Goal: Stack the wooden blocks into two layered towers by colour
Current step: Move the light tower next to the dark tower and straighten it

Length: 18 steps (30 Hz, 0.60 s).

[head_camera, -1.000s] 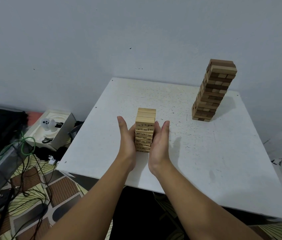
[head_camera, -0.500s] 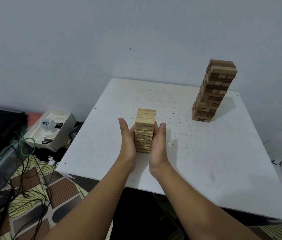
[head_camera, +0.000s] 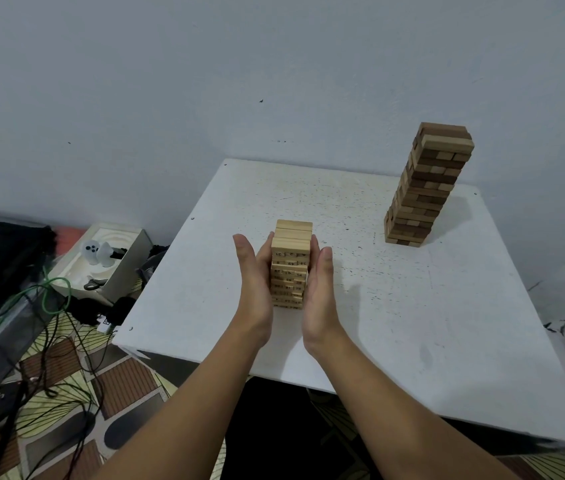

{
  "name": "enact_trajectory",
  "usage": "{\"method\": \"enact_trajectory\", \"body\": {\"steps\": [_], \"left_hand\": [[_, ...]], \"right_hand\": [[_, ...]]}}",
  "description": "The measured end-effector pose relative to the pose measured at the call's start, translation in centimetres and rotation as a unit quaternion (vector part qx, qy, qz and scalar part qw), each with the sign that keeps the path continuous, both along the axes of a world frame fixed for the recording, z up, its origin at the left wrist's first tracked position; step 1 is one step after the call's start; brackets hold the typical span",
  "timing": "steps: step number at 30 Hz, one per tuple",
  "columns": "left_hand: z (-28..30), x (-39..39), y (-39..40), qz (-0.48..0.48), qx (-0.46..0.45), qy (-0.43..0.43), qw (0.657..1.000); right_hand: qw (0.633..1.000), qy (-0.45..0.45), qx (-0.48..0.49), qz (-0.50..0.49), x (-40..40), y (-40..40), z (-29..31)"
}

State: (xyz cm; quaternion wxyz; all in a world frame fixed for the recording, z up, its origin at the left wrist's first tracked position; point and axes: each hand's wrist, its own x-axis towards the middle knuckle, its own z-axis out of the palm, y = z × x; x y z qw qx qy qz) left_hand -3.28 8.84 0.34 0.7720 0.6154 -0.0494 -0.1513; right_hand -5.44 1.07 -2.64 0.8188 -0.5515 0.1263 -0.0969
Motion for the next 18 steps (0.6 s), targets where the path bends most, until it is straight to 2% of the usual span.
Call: {"method": "enact_trajectory", "body": {"steps": [5,12,15,18], "left_hand": [[0.3,-0.5,-0.4,0.002,-0.003,-0.013,1.000],[-0.3,0.4,0.4,0.015,0.009,0.025,1.000],[0.2,0.8,0.7,0.038,0.000,0.032,0.999],[1.0,0.6,0.4,0.021,-0.025,0.027,0.999]], "right_hand": [[1.000,-0.006,-0.002,-0.001,-0.2,0.4,0.6],[1.000,-0.014,-0.006,-0.003,-0.2,-0.4,0.1],[0.999,-0.027,0.024,0.005,-0.1,-0.7,0.9],[0.999,-0.023,0.023,-0.001,-0.1,-0.3,1.8]]}}
